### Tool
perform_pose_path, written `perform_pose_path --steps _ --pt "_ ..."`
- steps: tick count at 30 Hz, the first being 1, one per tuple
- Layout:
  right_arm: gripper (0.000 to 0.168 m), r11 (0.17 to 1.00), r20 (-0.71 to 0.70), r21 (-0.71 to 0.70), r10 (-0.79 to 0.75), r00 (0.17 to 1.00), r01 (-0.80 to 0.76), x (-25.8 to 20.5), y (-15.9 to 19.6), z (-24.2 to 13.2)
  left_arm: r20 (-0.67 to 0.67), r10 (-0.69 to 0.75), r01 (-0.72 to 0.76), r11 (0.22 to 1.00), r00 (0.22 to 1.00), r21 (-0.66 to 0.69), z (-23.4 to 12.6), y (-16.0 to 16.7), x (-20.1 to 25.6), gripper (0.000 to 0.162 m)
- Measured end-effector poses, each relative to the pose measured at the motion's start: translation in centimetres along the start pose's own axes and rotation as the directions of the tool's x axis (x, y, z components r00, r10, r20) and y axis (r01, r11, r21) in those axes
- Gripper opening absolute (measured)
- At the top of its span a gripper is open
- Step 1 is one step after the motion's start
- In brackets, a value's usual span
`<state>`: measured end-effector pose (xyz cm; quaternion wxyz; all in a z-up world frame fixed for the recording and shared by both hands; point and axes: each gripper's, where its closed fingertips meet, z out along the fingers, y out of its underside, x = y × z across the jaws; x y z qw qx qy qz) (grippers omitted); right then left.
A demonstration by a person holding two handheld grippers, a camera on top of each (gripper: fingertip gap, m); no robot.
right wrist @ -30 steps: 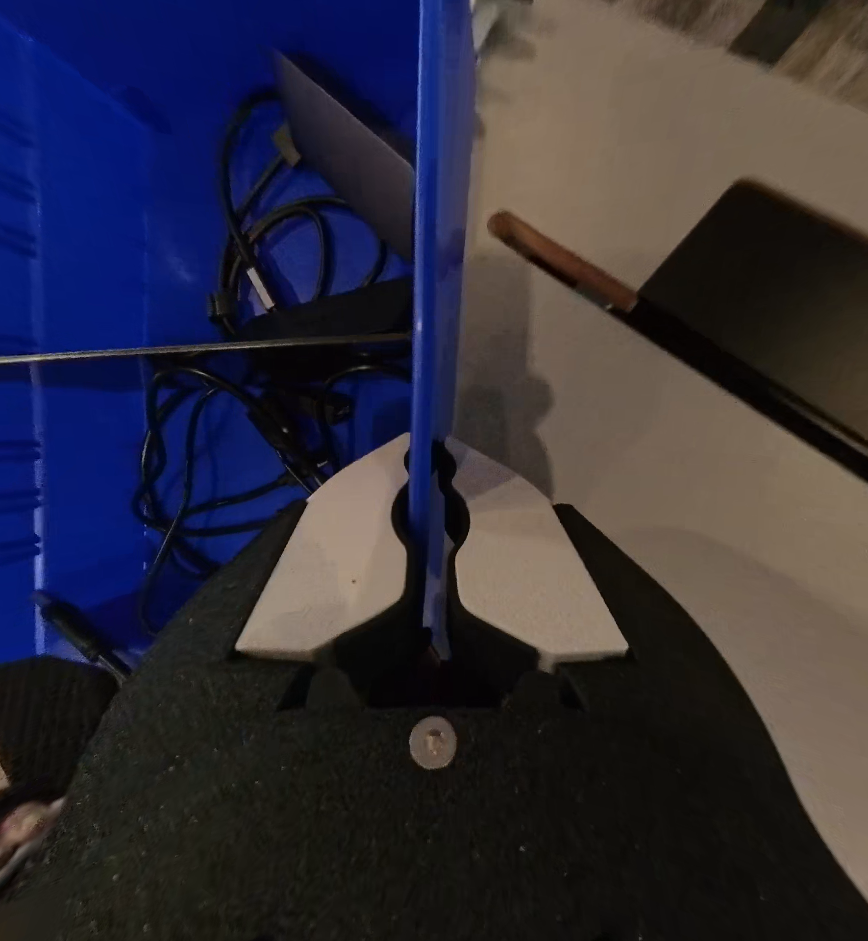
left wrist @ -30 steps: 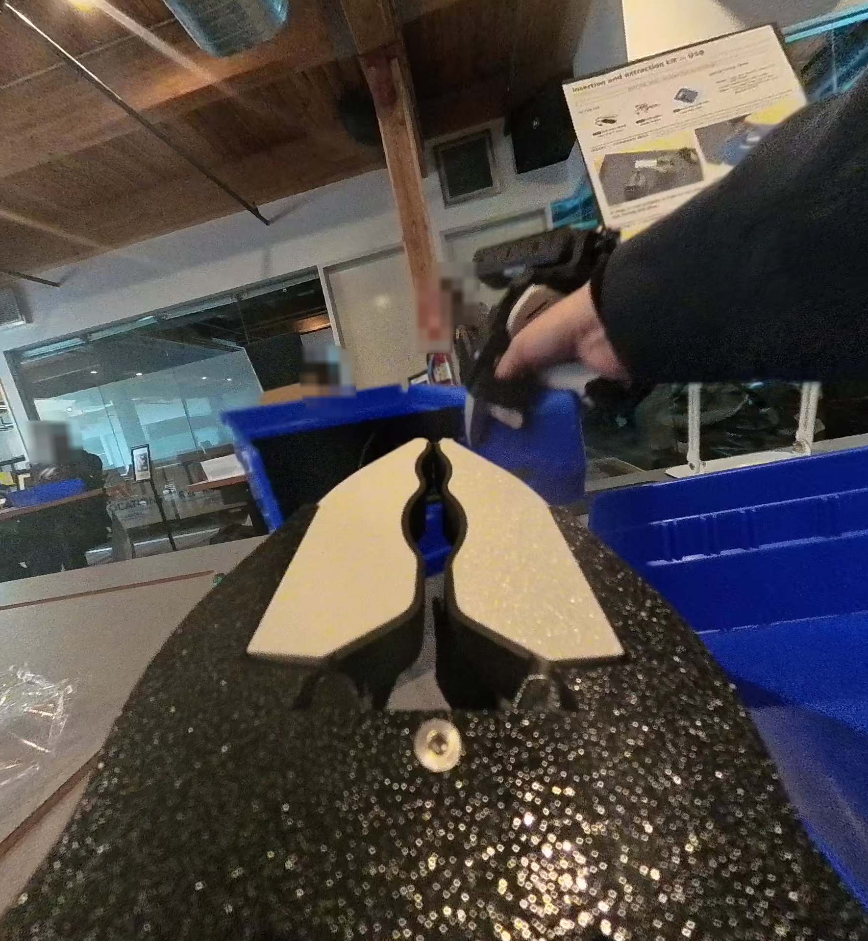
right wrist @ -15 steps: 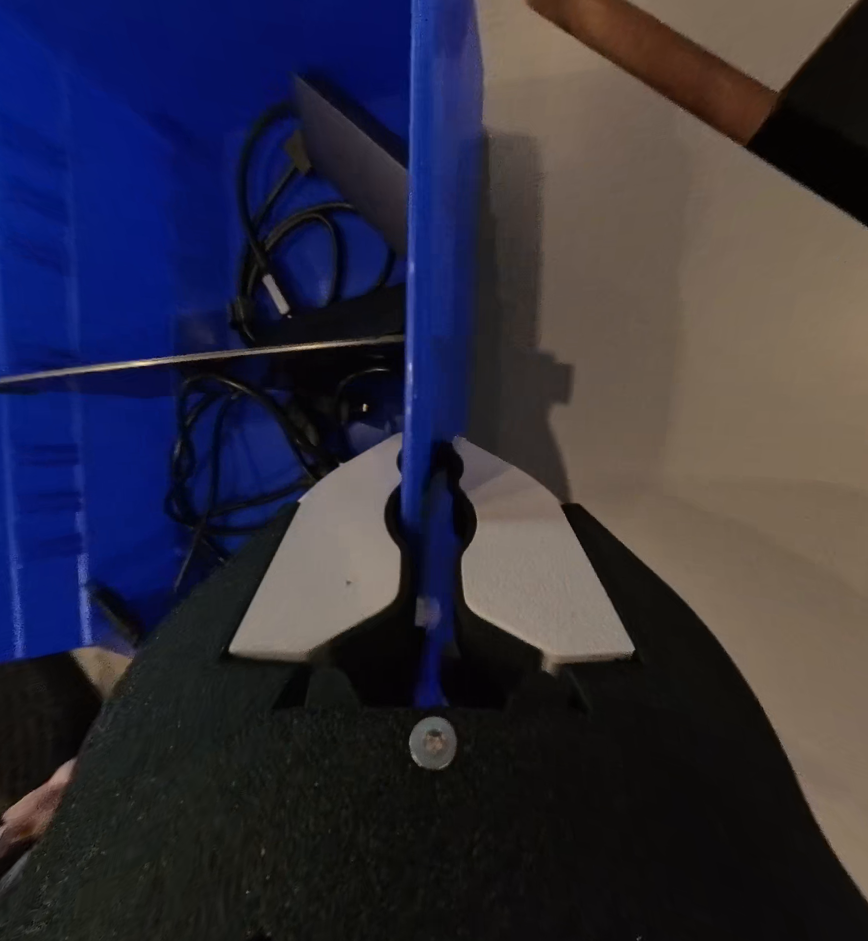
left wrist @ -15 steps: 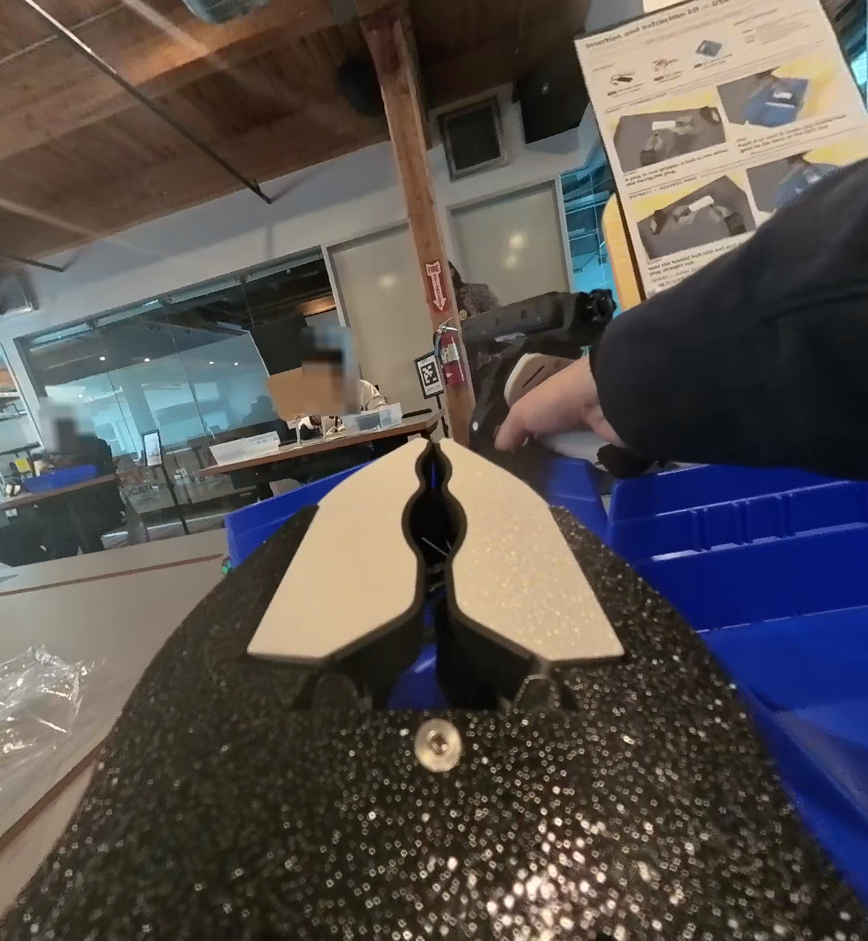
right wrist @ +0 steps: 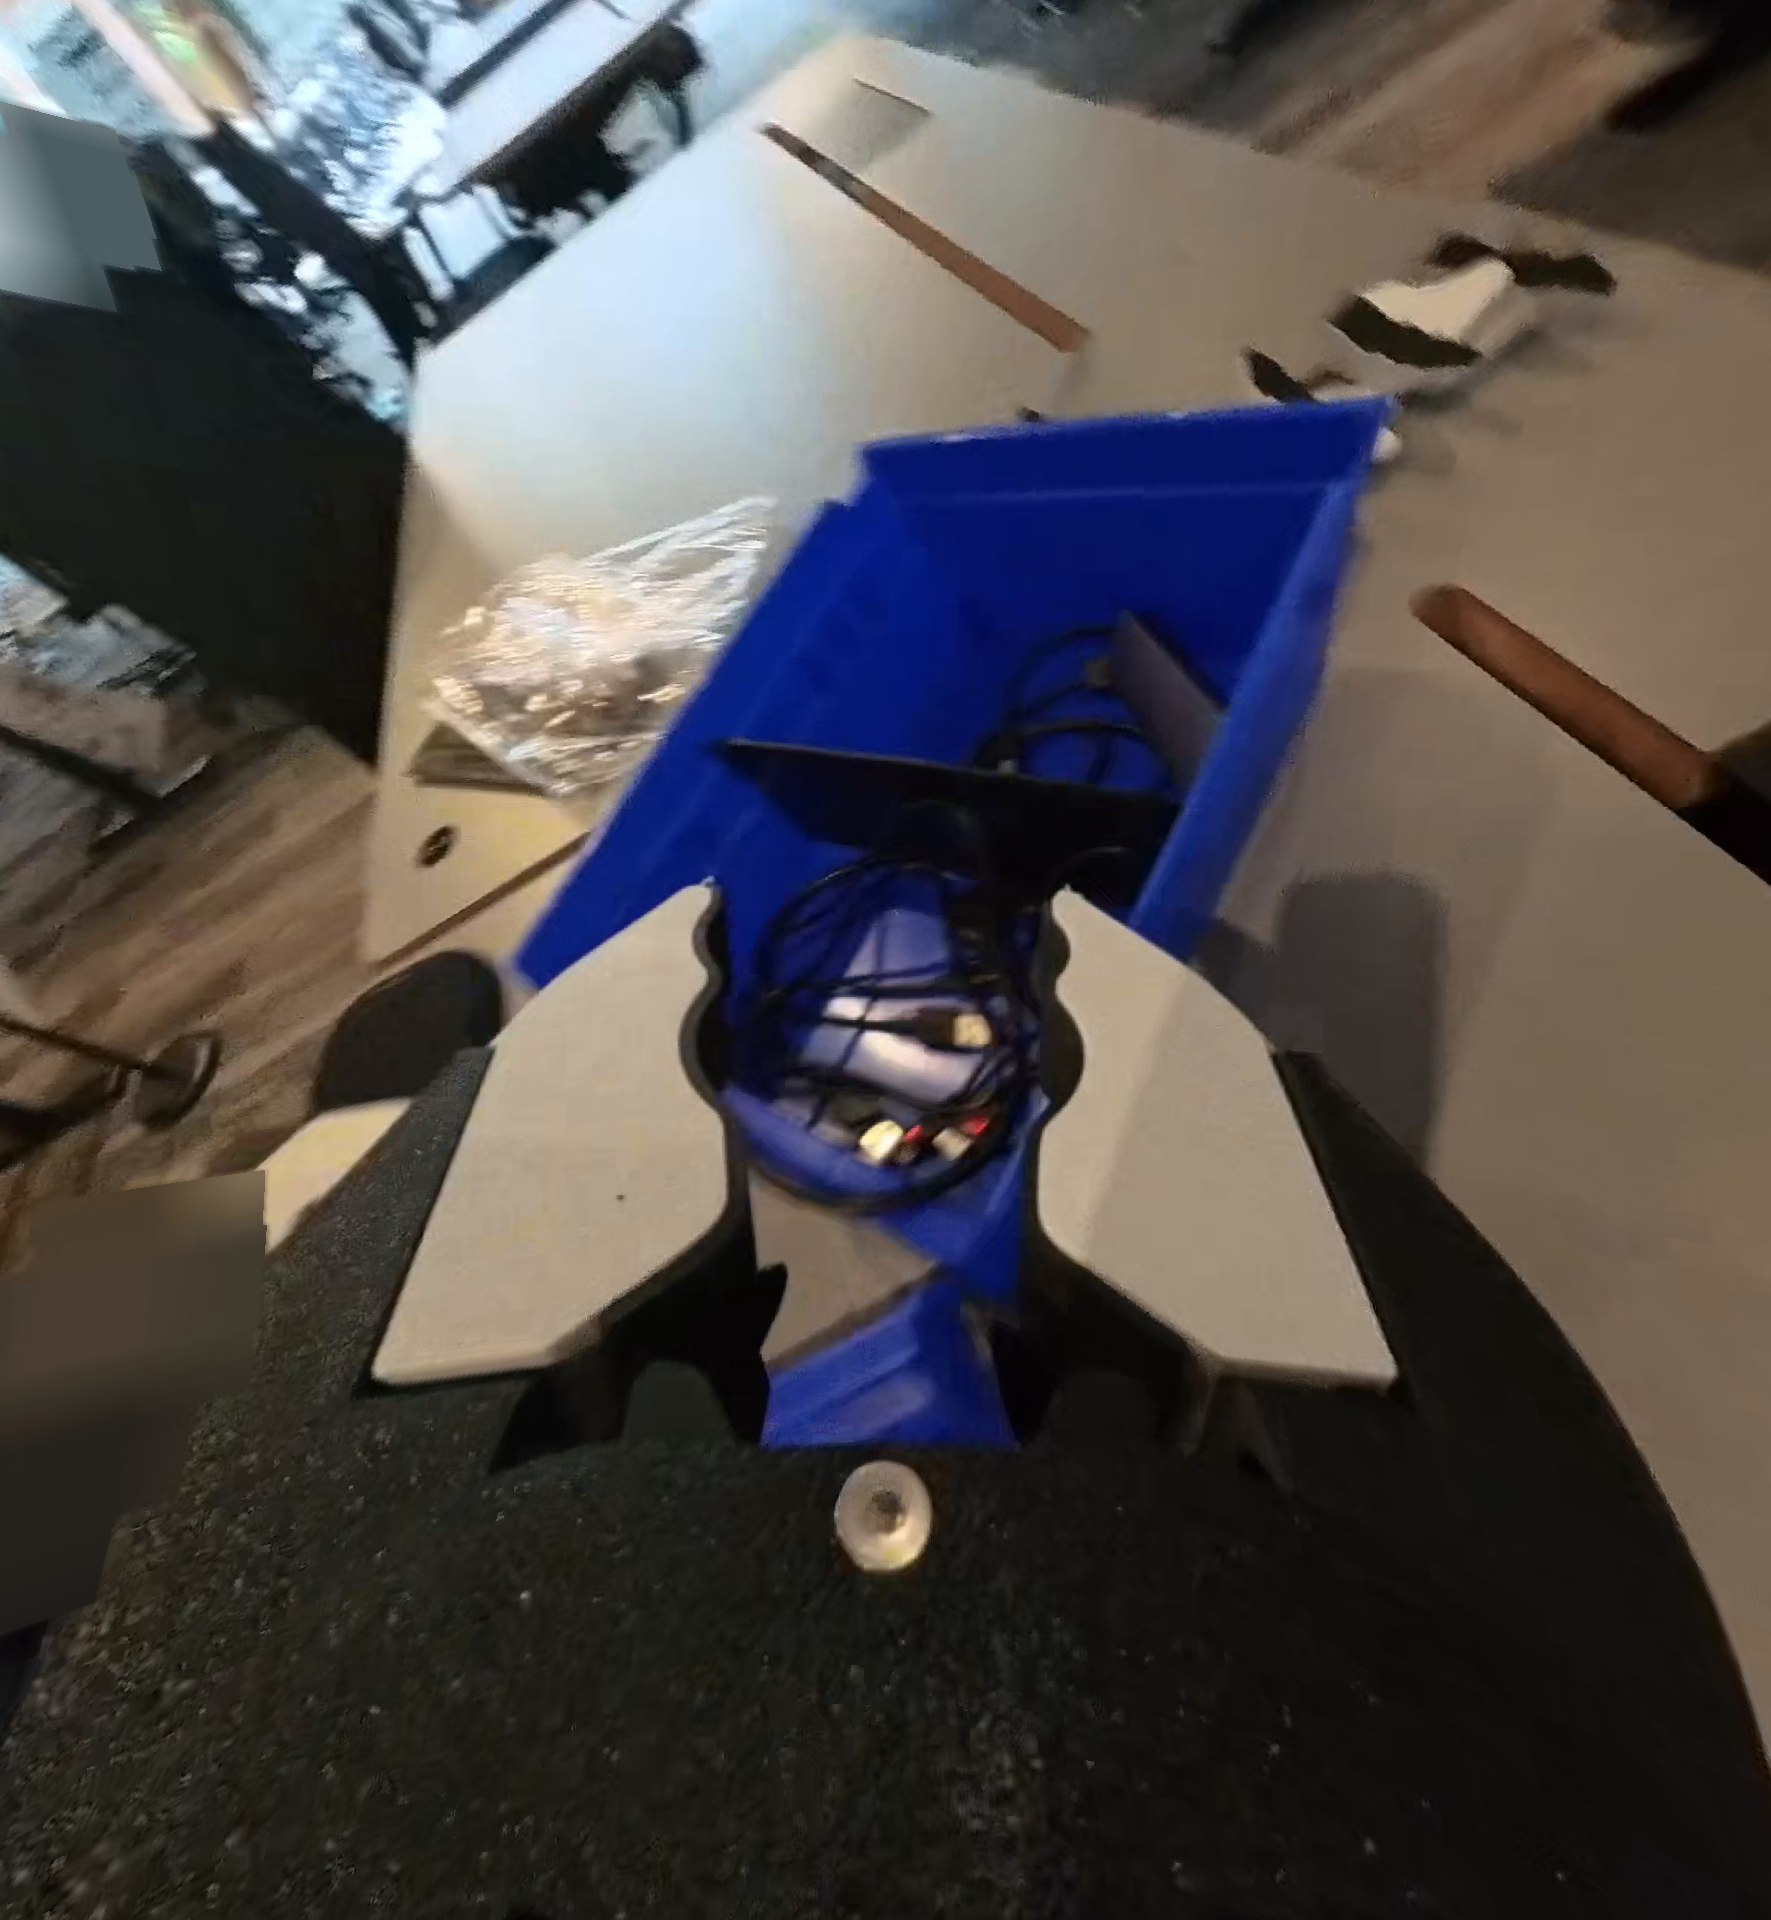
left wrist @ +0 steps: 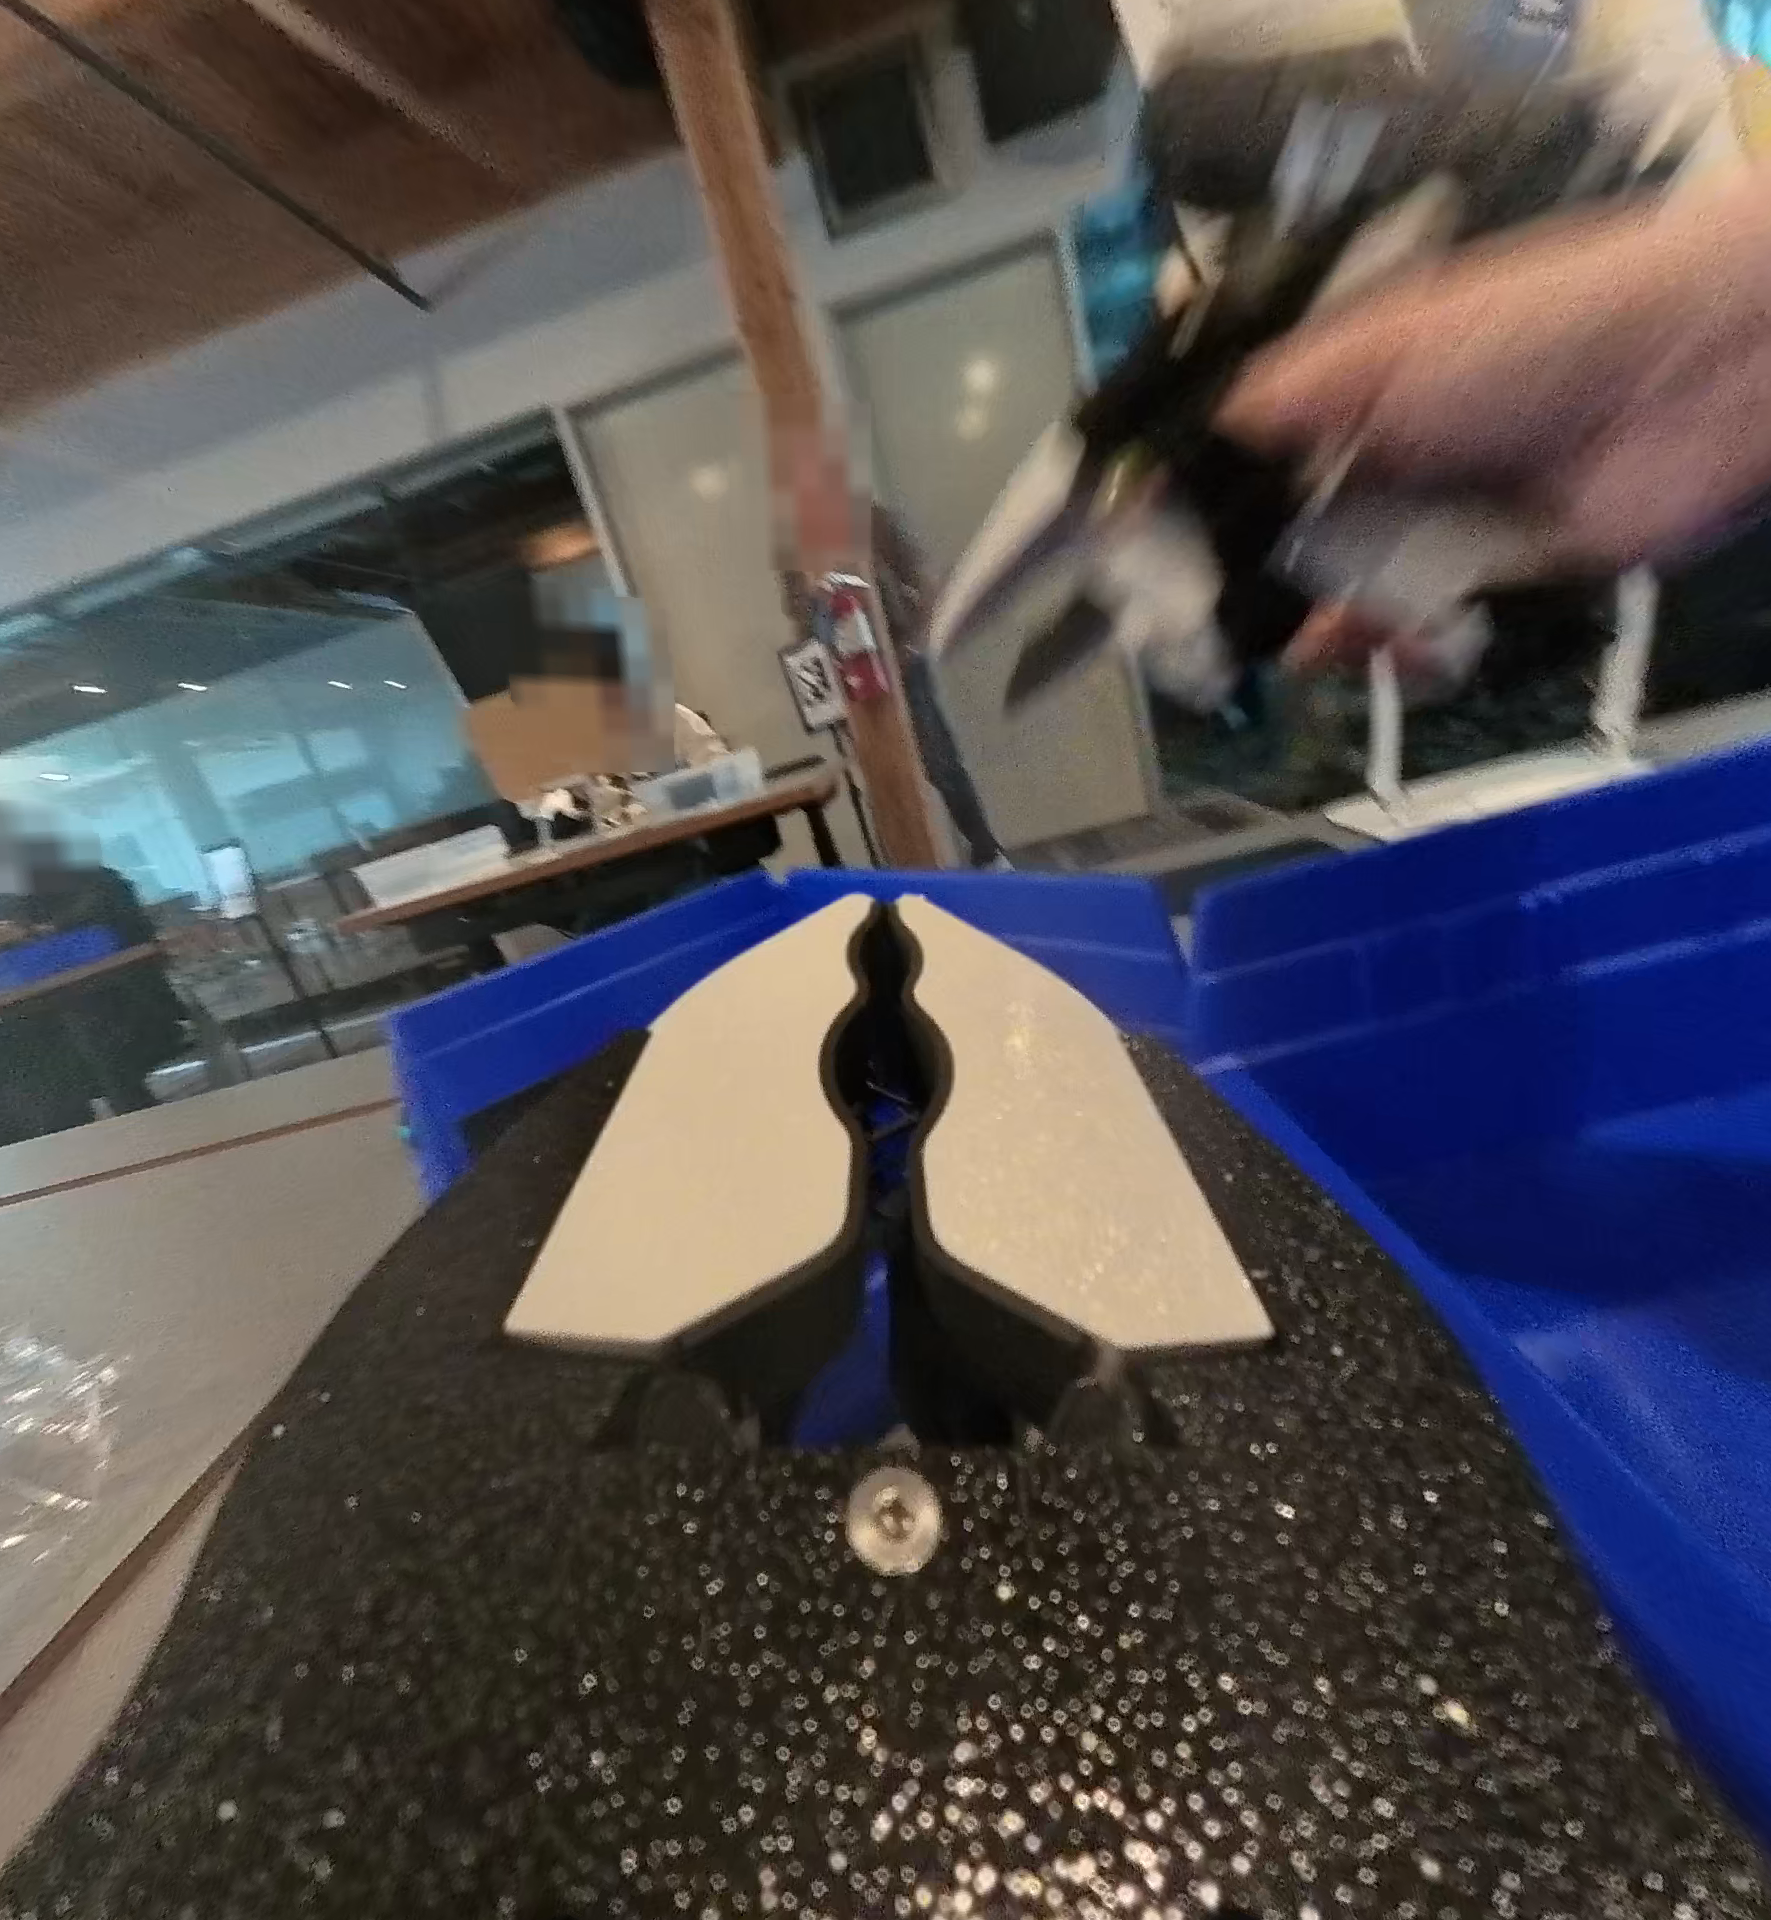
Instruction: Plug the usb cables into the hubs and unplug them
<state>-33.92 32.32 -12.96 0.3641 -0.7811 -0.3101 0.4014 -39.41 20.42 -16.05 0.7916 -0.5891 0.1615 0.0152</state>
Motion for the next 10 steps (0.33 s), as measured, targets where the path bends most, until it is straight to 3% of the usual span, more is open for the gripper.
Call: perform_pose_path --steps 4,7,10 --pt "0.06 0.978 0.034 0.127 -0.172 0.984 0.167 -5.2 1.1 -8.6 -0.158 0.007 -0.033 0.986 0.987 -0.161 0.0 1.6 2.0 0.0" --pt "0.068 0.924 -0.087 0.203 -0.313 0.946 0.324 -7.1 2.9 -15.7 -0.277 -0.06 -0.026 0.955 0.959 -0.295 -1.3 2.3 3.8 0.0" --pt "0.07 0.879 -0.262 0.212 -0.37 0.891 0.427 -7.6 5.8 -22.2 -0.384 -0.068 -0.124 0.883 0.921 -0.454 -3.2 3.7 5.4 0.0"
